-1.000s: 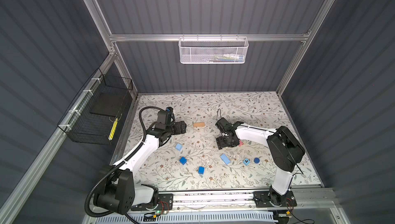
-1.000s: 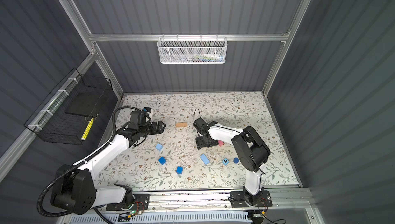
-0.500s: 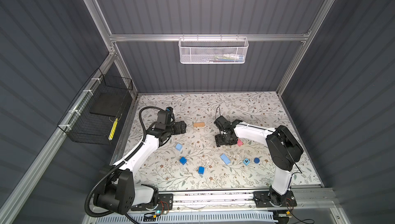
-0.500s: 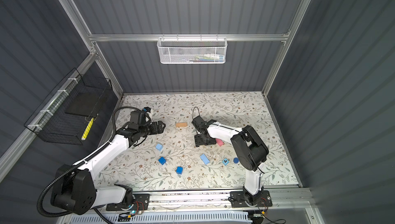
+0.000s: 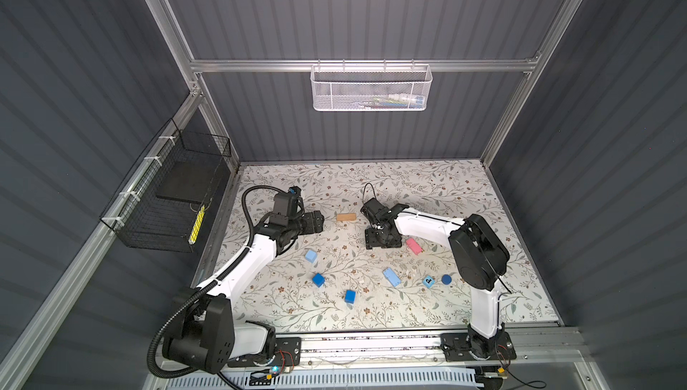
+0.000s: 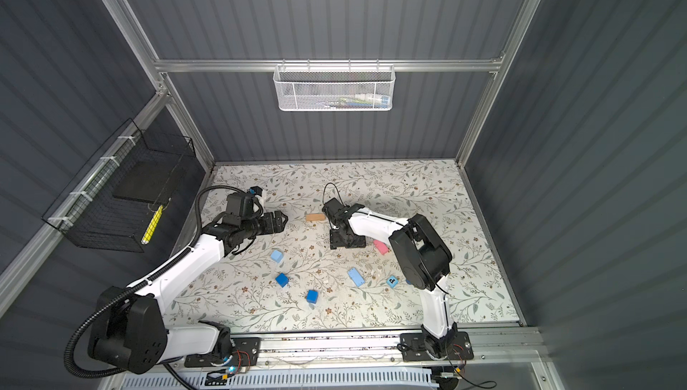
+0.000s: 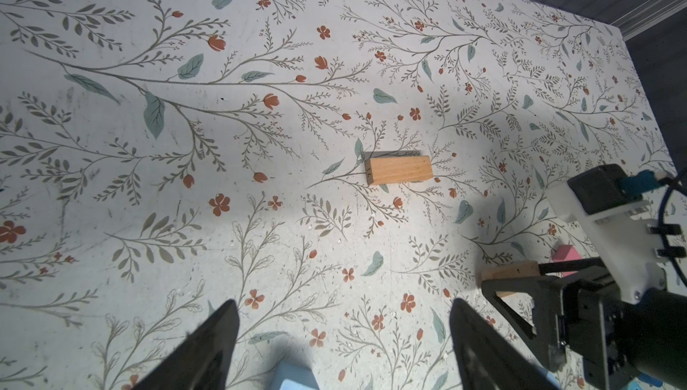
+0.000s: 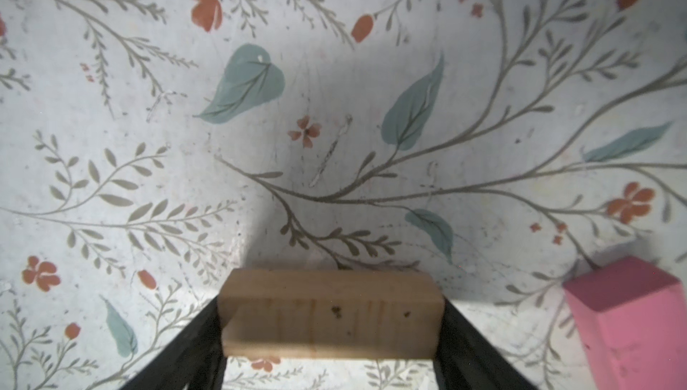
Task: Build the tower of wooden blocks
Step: 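Lift the wooden block with the right gripper toward the farther wooden block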
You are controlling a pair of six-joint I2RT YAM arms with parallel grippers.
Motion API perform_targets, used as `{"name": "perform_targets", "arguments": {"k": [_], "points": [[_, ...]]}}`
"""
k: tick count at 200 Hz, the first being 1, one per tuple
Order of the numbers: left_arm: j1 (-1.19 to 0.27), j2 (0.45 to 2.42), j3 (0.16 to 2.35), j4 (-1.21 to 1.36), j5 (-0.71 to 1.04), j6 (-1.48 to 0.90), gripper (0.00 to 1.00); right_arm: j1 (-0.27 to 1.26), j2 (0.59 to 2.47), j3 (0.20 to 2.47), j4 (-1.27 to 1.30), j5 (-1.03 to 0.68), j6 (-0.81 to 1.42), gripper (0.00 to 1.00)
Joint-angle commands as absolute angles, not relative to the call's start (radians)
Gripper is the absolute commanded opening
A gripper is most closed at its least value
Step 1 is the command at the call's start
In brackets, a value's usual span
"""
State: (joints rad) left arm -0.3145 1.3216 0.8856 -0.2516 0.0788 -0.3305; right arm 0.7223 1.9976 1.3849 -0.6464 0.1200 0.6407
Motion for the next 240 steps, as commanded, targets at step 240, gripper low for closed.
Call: {"name": "perform_targets", "arguments": {"k": [240], "points": [[-0.32,1.319,0.906,-0.282,0.071,-0.328,0.88,0.762,2.126,1.522,-0.696,0.181,0.697,0.9]]}}
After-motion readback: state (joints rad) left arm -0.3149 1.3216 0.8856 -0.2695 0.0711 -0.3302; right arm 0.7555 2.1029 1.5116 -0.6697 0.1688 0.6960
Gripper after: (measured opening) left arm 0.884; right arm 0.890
